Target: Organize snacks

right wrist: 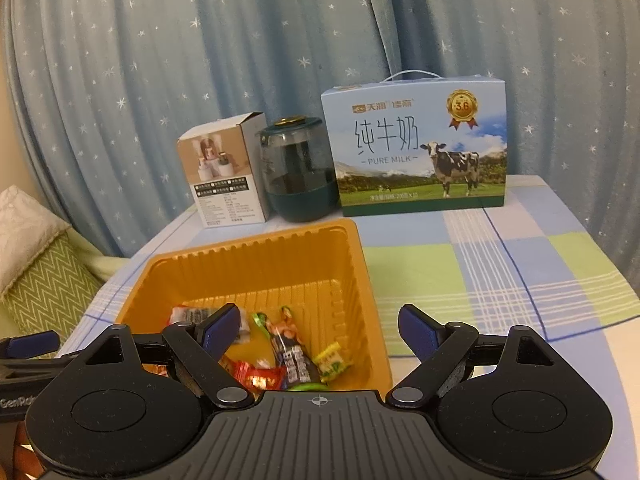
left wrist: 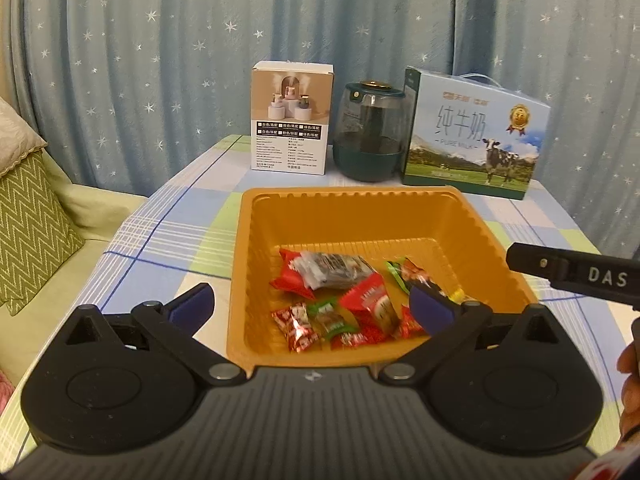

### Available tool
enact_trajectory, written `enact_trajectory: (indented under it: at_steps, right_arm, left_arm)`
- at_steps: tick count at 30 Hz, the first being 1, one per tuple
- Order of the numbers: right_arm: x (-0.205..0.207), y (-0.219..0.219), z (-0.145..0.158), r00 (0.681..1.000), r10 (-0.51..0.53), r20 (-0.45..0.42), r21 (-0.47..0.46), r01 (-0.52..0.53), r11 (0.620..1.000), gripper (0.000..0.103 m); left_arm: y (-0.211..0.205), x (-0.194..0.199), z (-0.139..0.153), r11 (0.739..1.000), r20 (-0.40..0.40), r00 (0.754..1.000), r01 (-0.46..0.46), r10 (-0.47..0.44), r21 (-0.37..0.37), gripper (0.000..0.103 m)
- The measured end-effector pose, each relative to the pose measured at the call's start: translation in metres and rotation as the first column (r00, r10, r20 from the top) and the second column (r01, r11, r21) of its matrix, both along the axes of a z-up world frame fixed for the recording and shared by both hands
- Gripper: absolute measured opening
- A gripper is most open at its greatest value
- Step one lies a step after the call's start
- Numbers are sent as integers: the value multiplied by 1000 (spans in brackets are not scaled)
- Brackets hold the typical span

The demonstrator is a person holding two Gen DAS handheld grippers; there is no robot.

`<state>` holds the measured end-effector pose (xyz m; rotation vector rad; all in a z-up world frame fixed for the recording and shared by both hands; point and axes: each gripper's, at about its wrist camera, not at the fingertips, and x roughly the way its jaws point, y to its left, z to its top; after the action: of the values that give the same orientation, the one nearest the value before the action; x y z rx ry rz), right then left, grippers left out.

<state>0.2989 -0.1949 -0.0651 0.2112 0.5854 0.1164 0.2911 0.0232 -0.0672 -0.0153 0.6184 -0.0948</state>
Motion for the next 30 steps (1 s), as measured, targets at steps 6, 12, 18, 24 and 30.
enact_trajectory:
  at_steps: [6, 12, 18, 24, 30]
  right_arm:
    - [-35, 3, 8, 1000, 8, -16, -48, -9, 999, 86]
    - [-69, 4, 20, 999, 28, -17, -63, -29, 998, 86]
    - [-112, 6, 42, 999, 43, -28, -71, -45, 996, 86]
    - [-158, 3, 67, 999, 22, -40, -67, -25, 997, 86]
    - [-199, 1, 93, 999, 27, -32, -79, -30, 996, 86]
  left_arm:
    - [5, -38, 5, 999, 23, 999, -40, 40, -2, 103]
    - [7, -71, 19, 999, -1, 999, -44, 44, -10, 103]
    - [-3, -112, 40, 997, -10, 998, -61, 61, 53, 103]
    - [-10, -155, 70, 997, -4, 998, -68, 68, 29, 103]
    - [-14, -196, 95, 997, 10, 997, -83, 83, 8, 103]
